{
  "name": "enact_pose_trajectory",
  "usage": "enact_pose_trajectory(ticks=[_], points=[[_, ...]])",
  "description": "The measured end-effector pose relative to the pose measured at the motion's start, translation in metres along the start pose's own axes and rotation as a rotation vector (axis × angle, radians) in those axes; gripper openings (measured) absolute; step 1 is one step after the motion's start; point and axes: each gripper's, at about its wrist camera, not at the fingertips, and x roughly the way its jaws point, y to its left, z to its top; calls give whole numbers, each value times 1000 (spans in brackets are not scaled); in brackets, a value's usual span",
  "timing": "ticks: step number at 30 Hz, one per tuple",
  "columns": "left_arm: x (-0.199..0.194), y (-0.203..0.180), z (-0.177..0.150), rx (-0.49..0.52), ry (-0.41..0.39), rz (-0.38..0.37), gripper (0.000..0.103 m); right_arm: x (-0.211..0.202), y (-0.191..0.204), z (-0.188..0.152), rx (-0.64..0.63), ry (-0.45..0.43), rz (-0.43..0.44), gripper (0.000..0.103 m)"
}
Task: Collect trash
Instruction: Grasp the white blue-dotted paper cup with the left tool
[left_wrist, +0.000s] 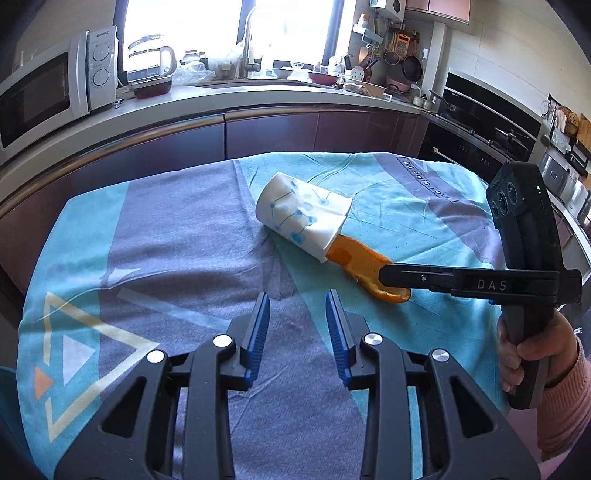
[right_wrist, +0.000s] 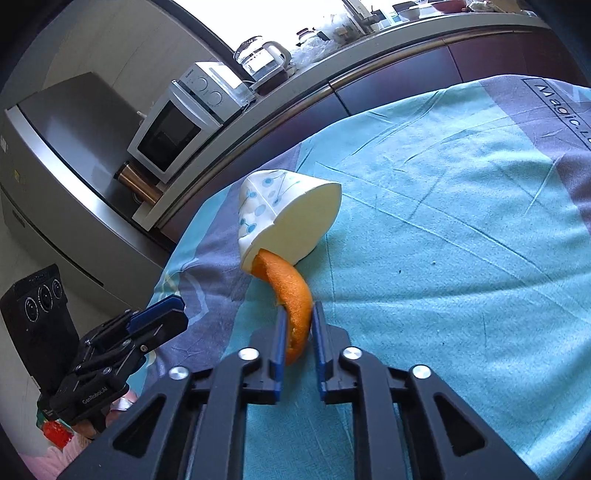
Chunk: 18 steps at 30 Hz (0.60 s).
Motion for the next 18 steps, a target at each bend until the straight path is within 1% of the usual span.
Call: enact_pose_trajectory(ticks=[3, 10, 13, 18], points=[[9, -7, 8, 12, 3, -2, 31, -6, -3, -2, -9, -10, 2, 7], [37, -23, 23, 12, 30, -5, 31, -31, -19, -7, 29, -61, 9, 7], [50, -25, 28, -6, 41, 2, 31, -37, -23, -9, 41, -72, 17, 7], [73, -20, 33, -65, 82, 44, 31, -39, -26, -8, 48, -86, 34, 7]])
